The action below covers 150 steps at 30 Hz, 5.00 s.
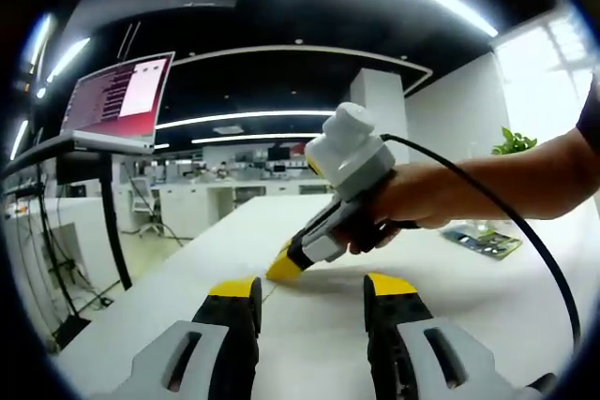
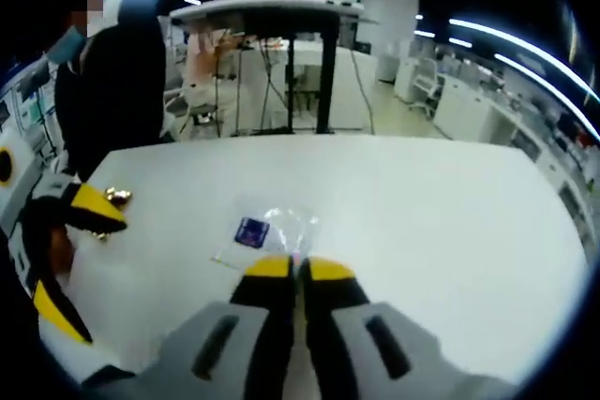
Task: Arrange the skincare products in the storage area until every visible bottle or jar stands upright without overlapping.
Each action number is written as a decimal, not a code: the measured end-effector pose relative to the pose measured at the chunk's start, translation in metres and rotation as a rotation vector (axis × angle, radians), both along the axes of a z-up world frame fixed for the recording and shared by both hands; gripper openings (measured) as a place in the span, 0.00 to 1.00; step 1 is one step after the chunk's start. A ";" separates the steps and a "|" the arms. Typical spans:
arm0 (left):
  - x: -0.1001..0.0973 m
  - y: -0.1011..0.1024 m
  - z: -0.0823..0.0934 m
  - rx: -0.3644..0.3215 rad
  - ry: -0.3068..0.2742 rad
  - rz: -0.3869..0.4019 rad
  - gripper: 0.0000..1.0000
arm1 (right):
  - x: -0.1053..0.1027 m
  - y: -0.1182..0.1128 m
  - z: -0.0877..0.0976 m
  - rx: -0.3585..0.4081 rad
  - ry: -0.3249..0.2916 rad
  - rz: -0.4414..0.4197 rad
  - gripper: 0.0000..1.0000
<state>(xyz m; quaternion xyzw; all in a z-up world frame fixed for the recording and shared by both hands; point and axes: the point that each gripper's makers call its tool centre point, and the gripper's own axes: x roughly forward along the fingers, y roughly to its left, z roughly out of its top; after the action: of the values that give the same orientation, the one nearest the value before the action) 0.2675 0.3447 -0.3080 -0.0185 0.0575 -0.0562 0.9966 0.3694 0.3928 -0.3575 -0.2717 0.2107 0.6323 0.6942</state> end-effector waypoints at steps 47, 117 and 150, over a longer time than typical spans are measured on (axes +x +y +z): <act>-0.001 0.001 0.001 -0.010 -0.006 -0.002 0.44 | -0.031 -0.004 0.006 -0.001 0.049 0.059 0.03; -0.030 -0.039 0.063 -0.563 -0.288 -0.455 0.05 | -0.127 -0.082 0.088 0.482 -0.062 0.310 0.01; -0.062 -0.083 0.085 -0.623 -0.296 -0.771 0.00 | -0.140 -0.131 0.100 0.577 0.305 0.254 0.43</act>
<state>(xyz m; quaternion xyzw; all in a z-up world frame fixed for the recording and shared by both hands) 0.2059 0.2620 -0.2226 -0.2839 -0.1008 -0.4360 0.8480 0.2299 0.2617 -0.2571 0.0094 0.0892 0.7804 0.6189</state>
